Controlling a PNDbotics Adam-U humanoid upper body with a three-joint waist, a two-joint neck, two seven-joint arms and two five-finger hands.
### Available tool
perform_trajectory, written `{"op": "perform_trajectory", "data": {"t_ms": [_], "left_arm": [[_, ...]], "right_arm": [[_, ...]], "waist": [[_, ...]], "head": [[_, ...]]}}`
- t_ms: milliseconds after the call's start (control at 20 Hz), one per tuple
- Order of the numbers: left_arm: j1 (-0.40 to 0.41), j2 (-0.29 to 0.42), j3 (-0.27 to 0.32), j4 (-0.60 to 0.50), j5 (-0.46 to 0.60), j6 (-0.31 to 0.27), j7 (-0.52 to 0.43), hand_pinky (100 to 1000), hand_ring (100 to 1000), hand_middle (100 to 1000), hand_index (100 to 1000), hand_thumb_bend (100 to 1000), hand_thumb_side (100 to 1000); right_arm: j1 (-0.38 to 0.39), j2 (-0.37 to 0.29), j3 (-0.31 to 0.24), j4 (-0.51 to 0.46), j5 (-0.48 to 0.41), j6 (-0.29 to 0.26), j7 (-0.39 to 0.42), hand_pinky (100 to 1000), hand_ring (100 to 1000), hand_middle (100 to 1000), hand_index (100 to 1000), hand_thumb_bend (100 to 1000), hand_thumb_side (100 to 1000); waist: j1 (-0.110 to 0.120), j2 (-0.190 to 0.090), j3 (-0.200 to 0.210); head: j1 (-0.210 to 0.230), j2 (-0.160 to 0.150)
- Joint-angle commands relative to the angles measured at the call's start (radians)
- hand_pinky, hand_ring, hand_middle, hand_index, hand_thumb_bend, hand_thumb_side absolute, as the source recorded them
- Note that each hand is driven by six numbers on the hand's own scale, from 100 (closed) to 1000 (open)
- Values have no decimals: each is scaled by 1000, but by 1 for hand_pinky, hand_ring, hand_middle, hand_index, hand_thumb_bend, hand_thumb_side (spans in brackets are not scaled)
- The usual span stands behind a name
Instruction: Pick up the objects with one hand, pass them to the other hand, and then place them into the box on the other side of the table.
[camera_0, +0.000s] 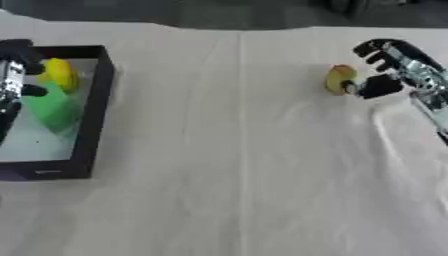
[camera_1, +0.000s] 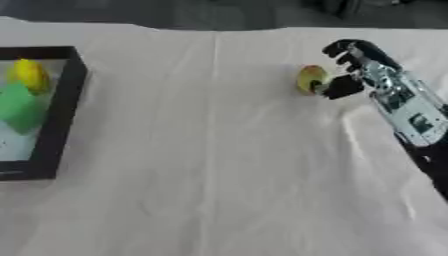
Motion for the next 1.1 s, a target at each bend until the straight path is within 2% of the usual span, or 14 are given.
{"op": "perform_trajectory", "data": {"t_ms": [50,450,650,850,1100], "left_arm": [[-13,14,2,-21,2,-1,2,617,704,644,760,100,704],[-17,12,1,-22,4,-1,4,616,704,640,755,100,704],[-16,13,0,-22,5,-2,4,615,702,635,750,100,703],[-15,12,-1,-23,6,-3,5,614,700,631,748,100,702],[-13,13,0,-21,6,-1,5,612,697,624,742,100,695]], "right_arm": [[-12,-28,-12,1,8,6,-13,779,828,786,824,274,100],[-11,-23,-9,15,16,5,-12,784,830,784,822,262,100],[-9,-20,-8,23,21,5,-6,786,820,755,805,217,100],[-8,-19,-7,24,19,11,-2,786,799,667,736,100,100],[-7,-19,-4,16,3,14,0,773,745,528,626,100,100]], "waist": [[1,-17,4],[-2,-7,14],[-3,-5,16],[-4,-6,15],[-4,-9,14]], "head": [[-6,-19],[-10,-30],[-8,-27],[-7,-22],[-4,-18]]}}
